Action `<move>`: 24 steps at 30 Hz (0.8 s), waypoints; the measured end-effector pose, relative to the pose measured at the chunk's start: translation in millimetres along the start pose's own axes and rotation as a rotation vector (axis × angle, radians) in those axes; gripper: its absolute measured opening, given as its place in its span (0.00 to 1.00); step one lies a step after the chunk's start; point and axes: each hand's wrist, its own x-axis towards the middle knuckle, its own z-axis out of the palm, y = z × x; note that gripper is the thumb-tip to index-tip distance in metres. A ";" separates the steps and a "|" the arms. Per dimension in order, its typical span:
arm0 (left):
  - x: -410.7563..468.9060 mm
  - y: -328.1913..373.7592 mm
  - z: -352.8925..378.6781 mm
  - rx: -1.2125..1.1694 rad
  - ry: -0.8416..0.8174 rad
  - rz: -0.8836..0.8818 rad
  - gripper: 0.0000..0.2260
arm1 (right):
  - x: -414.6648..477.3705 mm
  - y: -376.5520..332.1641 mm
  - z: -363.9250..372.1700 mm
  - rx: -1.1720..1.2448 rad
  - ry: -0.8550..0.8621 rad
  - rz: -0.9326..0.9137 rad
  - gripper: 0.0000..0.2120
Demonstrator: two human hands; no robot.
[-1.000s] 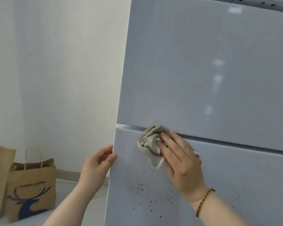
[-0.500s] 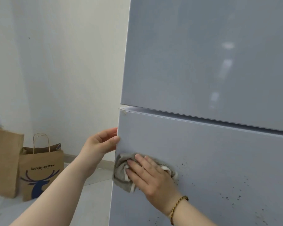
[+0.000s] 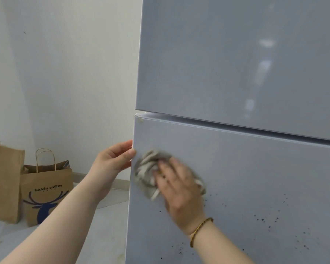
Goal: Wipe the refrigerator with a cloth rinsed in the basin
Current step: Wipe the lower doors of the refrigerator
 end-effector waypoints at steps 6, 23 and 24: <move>-4.0 2.5 8.6 0.038 0.073 0.020 0.09 | -18.3 9.2 -8.5 0.038 -0.239 -0.338 0.12; -42.3 -17.0 65.2 0.779 0.348 0.611 0.20 | -29.5 83.6 -63.8 -0.044 -0.247 -0.287 0.13; -42.4 -22.9 69.6 0.857 0.299 0.683 0.20 | -19.5 96.1 -72.6 -0.054 -0.196 -0.195 0.13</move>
